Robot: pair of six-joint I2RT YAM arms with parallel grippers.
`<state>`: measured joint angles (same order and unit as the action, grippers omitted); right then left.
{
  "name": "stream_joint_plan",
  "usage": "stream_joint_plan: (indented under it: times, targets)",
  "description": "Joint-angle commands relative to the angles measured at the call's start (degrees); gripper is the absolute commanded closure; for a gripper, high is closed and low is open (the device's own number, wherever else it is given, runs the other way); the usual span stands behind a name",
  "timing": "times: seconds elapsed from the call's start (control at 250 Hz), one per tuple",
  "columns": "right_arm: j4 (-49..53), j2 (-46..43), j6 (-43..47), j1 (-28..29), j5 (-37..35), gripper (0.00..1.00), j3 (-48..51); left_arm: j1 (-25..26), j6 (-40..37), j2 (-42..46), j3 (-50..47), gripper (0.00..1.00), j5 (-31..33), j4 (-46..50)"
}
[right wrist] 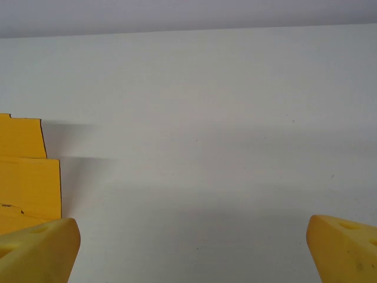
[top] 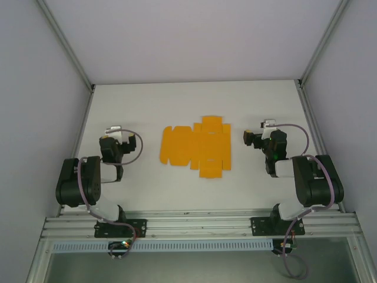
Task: Assemble paper box
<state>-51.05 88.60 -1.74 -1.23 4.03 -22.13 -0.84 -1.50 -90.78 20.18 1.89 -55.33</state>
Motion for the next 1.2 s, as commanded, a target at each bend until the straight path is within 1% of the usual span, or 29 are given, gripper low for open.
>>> stream_joint_plan:
  times: [0.0,0.499,0.611,0.675,0.703,0.739,0.811,0.835,0.875,0.93,0.99,1.066,1.13,1.194]
  targets:
    - [-0.15,-0.21,-0.20,0.44,-1.48,0.00,-1.08,-0.18,0.76,1.04,1.78,0.00,-0.75,1.17]
    - [-0.21,-0.35,-0.14,0.27,-0.43,0.00,-0.99,-0.09,0.29,1.09,2.27,0.00,-1.80,2.17]
    - [3.84,-3.20,0.76,0.27,1.41,0.00,-2.23,-0.05,1.08,3.29,3.35,0.00,0.08,5.64]
    - [10.51,-7.30,0.59,0.27,1.06,0.00,-4.00,-0.07,1.71,7.50,4.62,0.00,2.40,11.47]
    - [13.51,-8.27,0.44,0.38,0.45,0.00,-4.89,-0.11,2.00,9.68,5.37,0.00,3.13,15.22]
    - [18.03,-11.84,-0.26,0.56,-0.49,0.00,-6.37,-0.03,2.78,12.42,6.98,0.00,3.69,20.89]
    - [28.81,-16.49,-2.75,0.79,-1.31,0.00,-10.50,-0.03,8.03,16.78,10.85,0.00,4.86,31.39]
    - [32.25,-17.67,-3.67,1.03,-1.37,0.00,-11.93,-0.04,10.12,17.93,12.05,0.00,4.36,34.75]
    - [38.46,-19.39,-5.49,1.64,-2.25,0.00,-14.43,0.18,12.21,19.49,13.81,0.00,1.47,39.67]
    - [46.65,-20.86,-9.76,3.22,-3.66,0.00,-17.93,1.11,15.77,20.72,16.45,0.00,-0.82,47.06]
    - [55.82,-21.28,-13.79,5.73,-3.06,0.00,-22.00,3.34,18.75,21.12,19.21,0.00,-2.30,54.26]
    - [66.10,-20.31,-18.21,10.72,-2.82,0.00,-26.47,7.40,21.97,20.41,22.63,0.00,-1.48,63.02]
    - [71.08,-18.66,-22.09,15.20,-2.98,0.05,-28.55,11.28,23.78,18.87,24.81,0.00,-0.70,68.27]
    - [72.45,-16.42,-25.67,18.70,-2.48,0.15,-29.11,14.33,25.07,16.59,26.18,0.00,-1.53,71.06]
